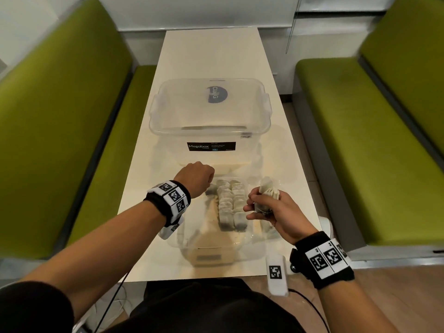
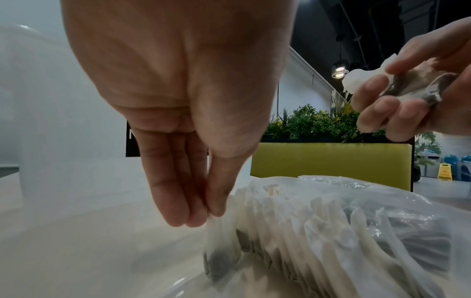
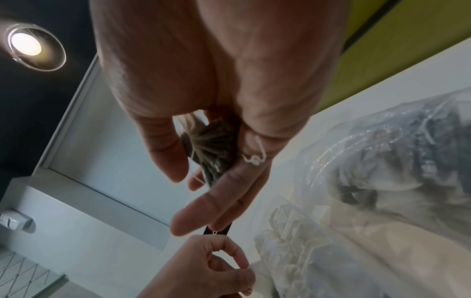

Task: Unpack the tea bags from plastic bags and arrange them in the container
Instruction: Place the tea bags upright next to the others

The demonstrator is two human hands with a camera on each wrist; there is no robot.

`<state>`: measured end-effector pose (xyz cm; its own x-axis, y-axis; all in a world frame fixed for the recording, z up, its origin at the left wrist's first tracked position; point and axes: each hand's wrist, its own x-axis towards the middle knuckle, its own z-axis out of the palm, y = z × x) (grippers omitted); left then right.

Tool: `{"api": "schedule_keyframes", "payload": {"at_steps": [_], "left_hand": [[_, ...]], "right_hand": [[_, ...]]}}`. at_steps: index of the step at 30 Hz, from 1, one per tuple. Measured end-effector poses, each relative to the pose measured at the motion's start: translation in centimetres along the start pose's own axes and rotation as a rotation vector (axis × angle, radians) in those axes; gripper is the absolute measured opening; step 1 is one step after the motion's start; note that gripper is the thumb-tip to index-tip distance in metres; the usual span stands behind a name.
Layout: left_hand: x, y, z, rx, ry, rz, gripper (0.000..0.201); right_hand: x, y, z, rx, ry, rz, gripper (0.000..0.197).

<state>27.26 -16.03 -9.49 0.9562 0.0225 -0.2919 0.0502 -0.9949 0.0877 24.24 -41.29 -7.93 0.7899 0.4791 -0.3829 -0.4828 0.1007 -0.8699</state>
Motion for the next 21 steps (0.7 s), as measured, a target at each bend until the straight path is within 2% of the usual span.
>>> {"api": "schedule_keyframes", "payload": {"at_steps": [6,9,17,21], "left_hand": [[0.14,-0.02,0.38,0.050,0.015,0.012,0.007],[0.07,0.09,0.52,0.113,0.045,0.015,0.012],[-0.01,-0.03,0.25,0.114,0.074,-0.027,0.026],[-0.35,-0.24,-0.27,0.055,0.072,-0.048,0.030]], "right_hand": [[0.00,0.13,-0.20,-0.002,-0.007,0.007,0.003],[0.16,0.17,-0.09,0.005,-0.016,0.006,0.004],[0.11,-0.11,0.45,0.025,-0.036,0.022,0.030],[0.19,0.06,0.48,-0.001,-0.043,0.019,0.027]]}}
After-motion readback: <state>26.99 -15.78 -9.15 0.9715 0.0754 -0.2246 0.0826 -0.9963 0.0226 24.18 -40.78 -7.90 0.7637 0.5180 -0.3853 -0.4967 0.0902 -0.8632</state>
